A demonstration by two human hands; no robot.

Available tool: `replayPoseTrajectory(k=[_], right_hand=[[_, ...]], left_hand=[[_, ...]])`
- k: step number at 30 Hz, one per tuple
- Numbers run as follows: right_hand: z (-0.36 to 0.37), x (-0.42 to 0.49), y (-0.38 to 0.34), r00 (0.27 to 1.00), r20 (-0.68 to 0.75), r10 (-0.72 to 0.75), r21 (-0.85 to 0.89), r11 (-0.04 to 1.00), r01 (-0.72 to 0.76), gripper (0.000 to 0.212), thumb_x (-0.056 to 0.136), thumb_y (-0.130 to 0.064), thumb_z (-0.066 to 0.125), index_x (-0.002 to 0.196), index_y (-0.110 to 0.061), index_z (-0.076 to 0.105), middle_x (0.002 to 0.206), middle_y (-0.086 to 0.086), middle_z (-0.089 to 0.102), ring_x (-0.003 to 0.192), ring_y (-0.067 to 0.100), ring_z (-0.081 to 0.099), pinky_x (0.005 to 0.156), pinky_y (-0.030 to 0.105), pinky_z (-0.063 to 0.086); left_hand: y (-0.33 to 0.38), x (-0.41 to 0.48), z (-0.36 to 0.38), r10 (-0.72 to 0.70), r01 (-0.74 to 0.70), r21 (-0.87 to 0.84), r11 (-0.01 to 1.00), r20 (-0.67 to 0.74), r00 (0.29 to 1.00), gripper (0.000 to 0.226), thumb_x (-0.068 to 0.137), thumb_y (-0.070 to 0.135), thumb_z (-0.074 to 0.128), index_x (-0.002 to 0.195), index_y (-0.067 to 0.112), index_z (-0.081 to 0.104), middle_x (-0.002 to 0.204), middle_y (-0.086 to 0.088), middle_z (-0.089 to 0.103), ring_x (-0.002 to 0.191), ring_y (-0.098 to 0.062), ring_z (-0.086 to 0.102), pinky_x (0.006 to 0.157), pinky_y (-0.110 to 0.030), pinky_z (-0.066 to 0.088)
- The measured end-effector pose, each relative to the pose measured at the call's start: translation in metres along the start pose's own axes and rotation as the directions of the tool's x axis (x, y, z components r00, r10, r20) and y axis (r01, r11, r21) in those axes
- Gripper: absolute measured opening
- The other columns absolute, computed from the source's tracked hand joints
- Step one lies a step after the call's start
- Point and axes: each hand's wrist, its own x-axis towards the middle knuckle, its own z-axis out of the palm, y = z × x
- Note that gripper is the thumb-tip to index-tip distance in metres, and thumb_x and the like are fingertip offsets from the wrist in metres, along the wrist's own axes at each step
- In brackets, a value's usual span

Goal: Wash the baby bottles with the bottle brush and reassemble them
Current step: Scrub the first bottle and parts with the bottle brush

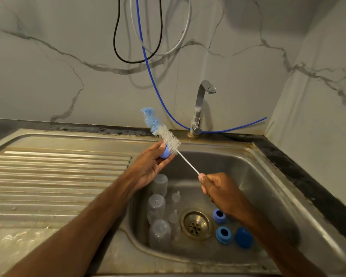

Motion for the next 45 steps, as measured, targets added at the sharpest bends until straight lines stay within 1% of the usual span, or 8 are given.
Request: replayPoseTrajectory(k=[7,12,17,24,28,34,39,45], right_hand=[[0.009,-0.004,-0.003,0.998,0.060,0.017,0.081,0.996,-0.022,0.050,0.106,-0.029,0.047,0.059,-0.014,0.054,0.043,-0.007,0.041,0.042,0.003,0.038,0.050,0.021,0.034],[0.012,0.004,-0.004,0.999,0.007,0.033,0.100,0.994,-0.034,0.050,0.106,-0.031,0.047,0.060,-0.014,0.056,0.043,-0.008,0.043,0.042,0.002,0.039,0.052,0.028,0.033],[0.012,-0.007,-0.001,0.997,0.065,0.041,0.080,0.996,-0.046,0.050,0.107,-0.030,0.045,0.062,-0.011,0.054,0.043,-0.008,0.040,0.041,0.003,0.036,0.050,0.025,0.032],[0.012,0.004,-0.007,0.997,0.002,0.072,0.142,0.987,-0.071,0.048,0.106,-0.031,0.045,0.063,-0.011,0.056,0.044,-0.007,0.041,0.040,0.003,0.037,0.047,0.024,0.031],[0.011,-0.009,-0.005,0.997,0.055,0.045,0.058,0.997,-0.048,0.053,0.106,-0.030,0.046,0.062,0.000,0.052,0.044,-0.006,0.040,0.041,0.005,0.036,0.049,0.025,0.032],[0.012,0.002,-0.008,1.000,-0.007,0.017,0.023,1.000,-0.017,0.054,0.106,-0.030,0.046,0.065,0.005,0.051,0.045,-0.006,0.041,0.043,0.006,0.037,0.053,0.030,0.034],[0.011,-0.010,-0.011,0.999,0.034,-0.018,-0.054,0.998,0.019,0.053,0.106,-0.029,0.047,0.065,0.005,0.050,0.046,-0.005,0.039,0.043,0.005,0.035,0.052,0.027,0.034],[0.017,-0.003,-0.013,1.000,-0.002,-0.022,-0.055,0.998,0.022,0.054,0.105,-0.031,0.047,0.064,0.003,0.052,0.046,-0.005,0.041,0.044,0.005,0.038,0.052,0.028,0.034]], left_hand=[[-0.002,0.008,-0.008,0.097,-0.090,0.043,0.995,-0.212,0.972,0.028,0.104,0.012,0.055,0.128,0.001,0.062,0.119,-0.017,0.072,0.101,-0.024,0.074,0.076,-0.028,0.064],[-0.013,0.000,-0.001,0.061,-0.053,0.120,0.991,-0.071,0.996,0.024,0.104,0.021,0.056,0.122,0.009,0.065,0.104,-0.016,0.077,0.087,-0.021,0.077,0.072,-0.028,0.063],[-0.010,0.003,-0.006,0.158,-0.114,0.266,0.957,-0.151,0.976,0.023,0.103,0.023,0.056,0.115,0.007,0.067,0.099,-0.015,0.076,0.075,-0.014,0.075,0.066,-0.021,0.061],[-0.023,0.001,0.000,0.276,-0.252,0.590,0.767,0.050,0.960,0.023,0.108,0.022,0.048,0.114,0.013,0.069,0.073,0.005,0.069,0.059,-0.005,0.055,0.055,-0.018,0.049],[-0.012,0.011,-0.018,0.341,-0.225,0.603,0.765,-0.084,0.936,0.028,0.107,0.023,0.051,0.122,0.005,0.067,0.071,-0.003,0.064,0.058,-0.007,0.055,0.054,-0.019,0.049],[-0.023,0.012,-0.008,0.315,-0.260,0.679,0.686,0.044,0.948,0.027,0.105,0.021,0.054,0.129,0.013,0.063,0.086,-0.010,0.066,0.066,-0.009,0.056,0.065,-0.023,0.053],[-0.016,0.017,-0.024,0.306,-0.158,0.705,0.692,-0.088,0.948,0.025,0.107,0.020,0.050,0.108,0.004,0.069,0.081,-0.010,0.067,0.067,-0.010,0.053,0.059,-0.019,0.047],[-0.024,0.013,-0.013,0.259,-0.228,0.681,0.696,0.058,0.964,0.023,0.105,0.011,0.053,0.116,0.003,0.072,0.102,-0.017,0.077,0.062,-0.005,0.051,0.055,-0.018,0.045]])
